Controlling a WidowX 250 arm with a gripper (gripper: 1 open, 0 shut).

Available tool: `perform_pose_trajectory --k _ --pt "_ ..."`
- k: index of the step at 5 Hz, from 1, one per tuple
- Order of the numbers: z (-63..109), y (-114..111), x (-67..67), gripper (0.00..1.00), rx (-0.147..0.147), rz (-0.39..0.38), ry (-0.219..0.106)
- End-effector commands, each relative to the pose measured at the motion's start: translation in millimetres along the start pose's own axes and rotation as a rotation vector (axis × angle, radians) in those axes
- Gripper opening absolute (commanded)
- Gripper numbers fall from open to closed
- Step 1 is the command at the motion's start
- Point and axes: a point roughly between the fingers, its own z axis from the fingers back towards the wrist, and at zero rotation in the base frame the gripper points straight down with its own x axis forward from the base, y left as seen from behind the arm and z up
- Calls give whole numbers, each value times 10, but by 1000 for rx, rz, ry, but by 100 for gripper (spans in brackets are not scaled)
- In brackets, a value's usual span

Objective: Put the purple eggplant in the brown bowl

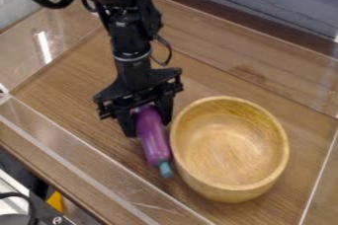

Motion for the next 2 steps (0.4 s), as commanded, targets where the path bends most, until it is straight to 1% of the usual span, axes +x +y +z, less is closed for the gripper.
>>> perform_pose_trajectory --k 1,2 --pt "149 -107 27 0 -46 -3 -38" --pt "160 -106 12 0 -44 3 -38"
